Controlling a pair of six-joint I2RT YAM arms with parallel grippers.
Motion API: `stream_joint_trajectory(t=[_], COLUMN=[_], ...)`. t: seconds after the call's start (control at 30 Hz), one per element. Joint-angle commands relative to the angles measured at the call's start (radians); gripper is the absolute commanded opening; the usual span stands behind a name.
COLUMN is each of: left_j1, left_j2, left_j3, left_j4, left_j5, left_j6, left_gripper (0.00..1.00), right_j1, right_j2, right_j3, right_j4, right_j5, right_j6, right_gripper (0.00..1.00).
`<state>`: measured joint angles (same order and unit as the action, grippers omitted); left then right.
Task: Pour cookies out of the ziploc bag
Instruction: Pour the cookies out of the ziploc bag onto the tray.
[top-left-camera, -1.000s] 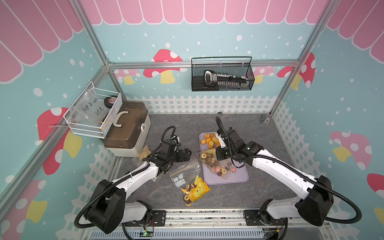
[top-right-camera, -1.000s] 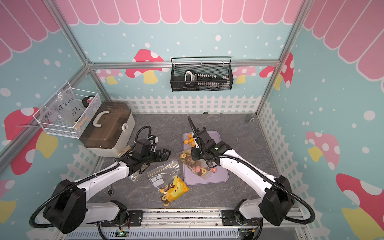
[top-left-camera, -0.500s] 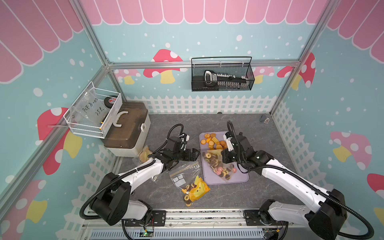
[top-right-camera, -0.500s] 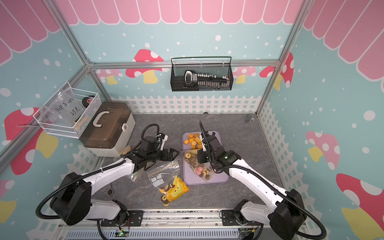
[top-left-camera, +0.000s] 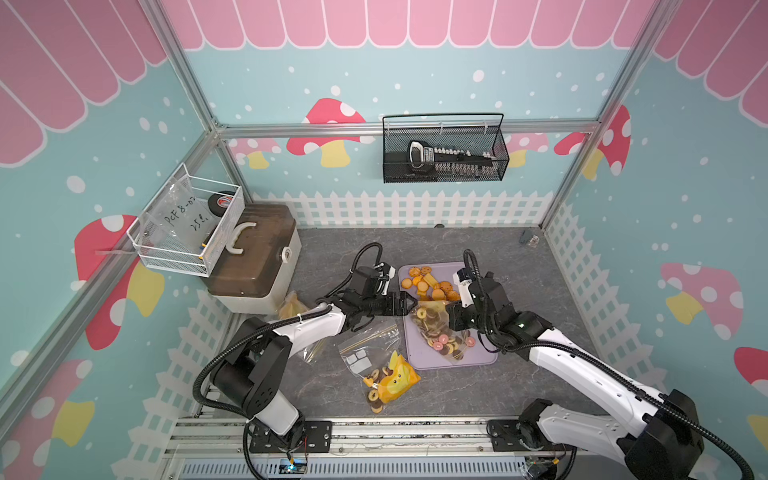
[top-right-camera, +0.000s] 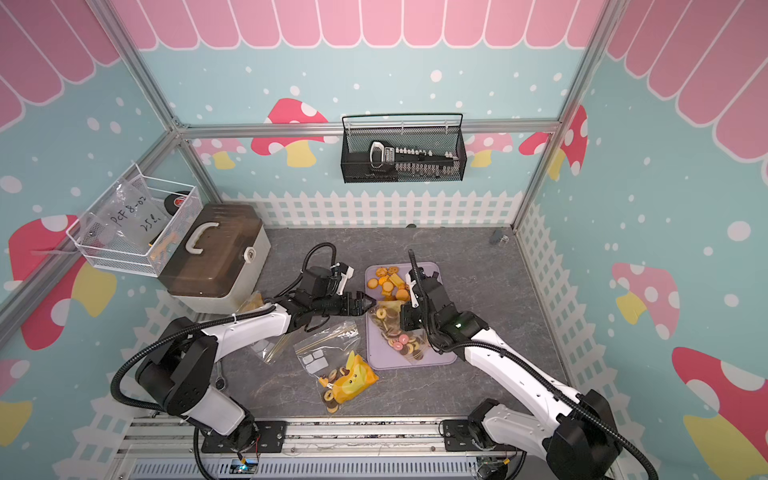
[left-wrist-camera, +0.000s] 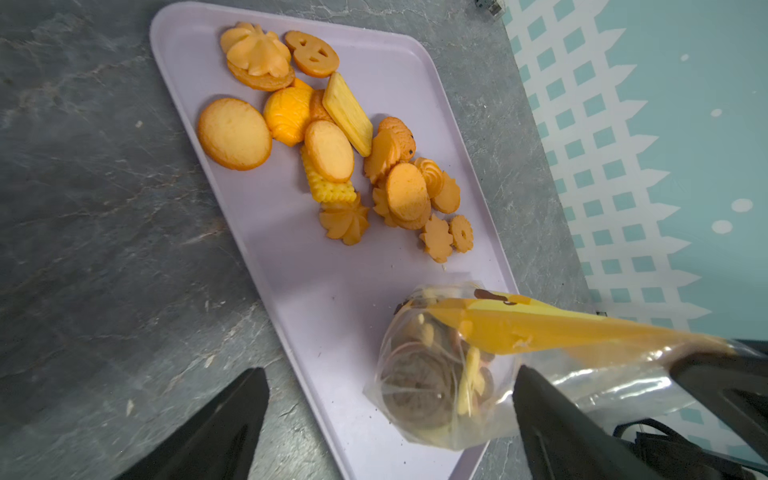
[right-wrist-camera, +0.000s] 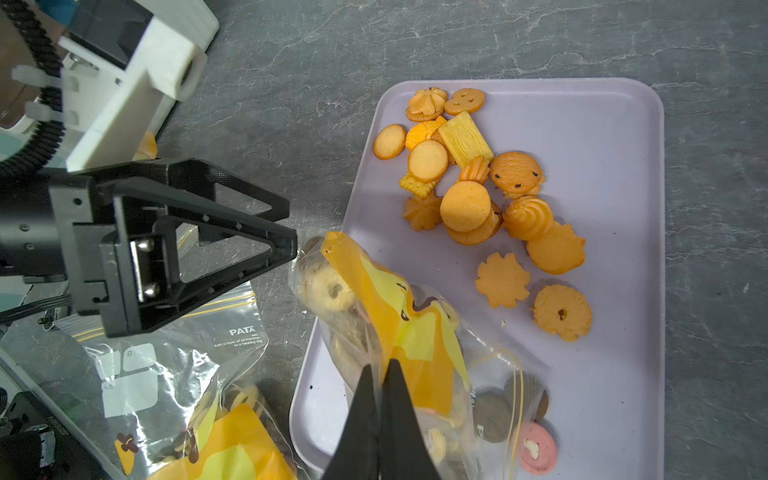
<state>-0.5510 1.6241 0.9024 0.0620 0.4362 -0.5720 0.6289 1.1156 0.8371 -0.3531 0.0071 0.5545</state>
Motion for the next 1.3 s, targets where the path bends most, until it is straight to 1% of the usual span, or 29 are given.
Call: stream_joint_trajectory(t=[0.0,0.13,0.23,0.27,0.33,0.37,0.43,0.5,0.57,0.63,0.67,0.8,1.03,1.27], left_j1=[-0.001,0.000,-0.004,-0.004,-0.004,-0.004,-0.003,-0.005,-0.006,-0.007,-0.007,-0.013,-0.026,-0.028], left_j2=[0.043,0.085,0.092,0.092,0.088,0.085,0.077,0.073,0.077,0.086,0.090,0.088,0.054,0.011], left_j3=[0.024,0.033,0.035,0.035,0.031,0.028,0.022,0.023,0.029,0.040,0.045,0.053,0.077,0.157], left_j4=[0.085,0.140,0.147,0.147,0.144,0.144,0.146,0.148,0.148,0.147,0.144,0.141,0.104,-0.035], left_j5=[0.061,0.106,0.114,0.120,0.119,0.116,0.110,0.108,0.112,0.118,0.119,0.117,0.102,0.075], left_j6=[-0.101,-0.151,-0.154,-0.153,-0.150,-0.148,-0.143,-0.137,-0.134,-0.131,-0.130,-0.131,-0.123,-0.077], left_gripper=[0.87,0.68,0.56,0.54,0.48,0.47,0.41,0.39,0.33,0.23,0.16,0.00,0.00,0.00], right_j1=[-0.005,-0.009,-0.011,-0.012,-0.014,-0.015,-0.014,-0.015,-0.017,-0.018,-0.017,-0.021,-0.023,-0.023], right_j2=[-0.014,-0.019,-0.020,-0.022,-0.021,-0.020,-0.019,-0.018,-0.018,-0.019,-0.017,-0.017,-0.006,0.010], right_j3=[-0.008,-0.008,-0.008,-0.009,-0.008,-0.008,-0.007,-0.007,-0.006,-0.004,-0.002,0.000,0.016,0.060], right_j4=[0.022,0.019,0.013,0.011,0.010,0.011,0.011,0.011,0.011,0.007,0.005,0.001,0.002,-0.002], right_j5=[-0.001,0.000,0.001,0.003,0.001,-0.001,-0.001,-0.003,-0.004,-0.005,-0.005,-0.004,-0.013,-0.031], right_j6=[0.001,0.001,0.001,0.001,0.001,0.001,0.002,0.002,0.002,0.002,0.002,0.001,-0.002,0.002], right_gripper=[0.00,0.00,0.00,0.00,0.00,0.00,0.00,0.00,0.00,0.00,0.00,0.00,0.00,0.00])
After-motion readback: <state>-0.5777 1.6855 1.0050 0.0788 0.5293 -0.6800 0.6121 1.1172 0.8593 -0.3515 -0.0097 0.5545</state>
